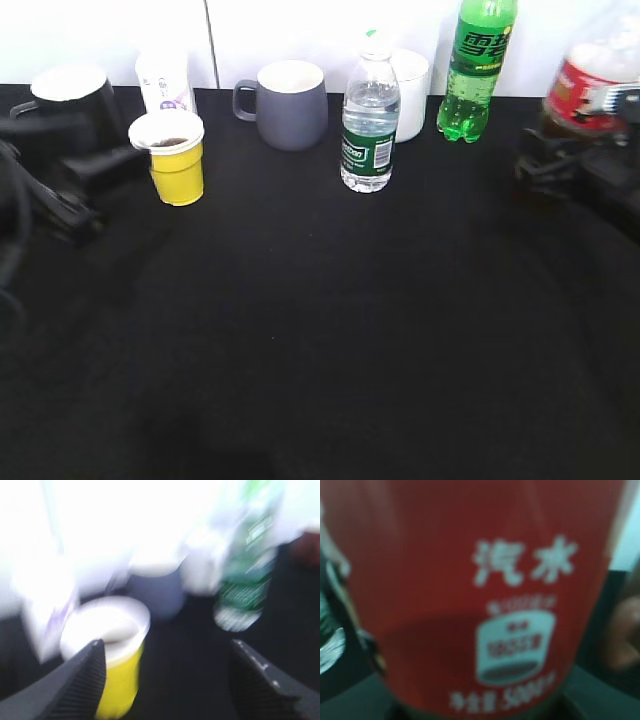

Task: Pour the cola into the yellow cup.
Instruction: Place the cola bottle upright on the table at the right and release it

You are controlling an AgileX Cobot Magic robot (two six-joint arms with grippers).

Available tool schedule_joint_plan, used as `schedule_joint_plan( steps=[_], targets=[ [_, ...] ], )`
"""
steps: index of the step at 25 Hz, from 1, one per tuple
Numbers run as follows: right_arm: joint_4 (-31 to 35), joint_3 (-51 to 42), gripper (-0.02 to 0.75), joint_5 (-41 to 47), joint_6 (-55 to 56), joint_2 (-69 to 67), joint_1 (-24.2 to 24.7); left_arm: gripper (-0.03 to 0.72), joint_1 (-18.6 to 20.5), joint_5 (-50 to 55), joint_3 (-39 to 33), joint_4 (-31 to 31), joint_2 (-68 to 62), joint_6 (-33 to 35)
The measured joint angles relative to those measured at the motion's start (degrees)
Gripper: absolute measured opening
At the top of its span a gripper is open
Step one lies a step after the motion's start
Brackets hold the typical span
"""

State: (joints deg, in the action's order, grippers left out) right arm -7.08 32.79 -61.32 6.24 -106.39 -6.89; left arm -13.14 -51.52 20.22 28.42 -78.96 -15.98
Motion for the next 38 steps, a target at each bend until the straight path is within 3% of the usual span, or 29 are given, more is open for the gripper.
schedule_joint_plan(
  steps=[4,11,12,15,17,23,28,38],
  targets=[
    [0.1,5.8,0.367,0.5,-2.1,-5.6,0.0,0.571,-0.1,3.5,0.0,1.3,8.6,-0.5],
    [0.2,7.1,0.367,1.0,-4.0,-8.1,0.0,0.554,-0.1,3.9,0.0,1.5,8.7,-0.6],
    [0.2,7.2,0.382,0.9,-4.0,-8.1,0.0,0.554,-0.1,3.9,0.0,1.5,8.7,-0.6],
    [1.4,6.2,0.558,2.2,-3.7,-8.1,0.0,0.554,-0.1,3.9,0.0,1.5,8.7,-0.6],
    [1.6,3.7,0.599,2.7,-2.9,-7.7,0.0,0.554,-0.1,3.8,0.0,1.5,8.7,-0.6],
    [2.5,-4.4,0.599,2.8,-2.8,-2.6,0.0,0.554,-0.1,6.1,0.0,1.7,8.7,-0.6],
    [6.7,-5.1,0.603,2.8,-4.3,-2.5,0.0,0.554,-0.1,6.6,0.0,2.4,8.7,-0.6],
    [6.2,-7.9,0.648,4.8,-4.7,-1.8,0.0,0.552,-0.1,6.9,0.0,2.4,8.7,-0.6]
  ],
)
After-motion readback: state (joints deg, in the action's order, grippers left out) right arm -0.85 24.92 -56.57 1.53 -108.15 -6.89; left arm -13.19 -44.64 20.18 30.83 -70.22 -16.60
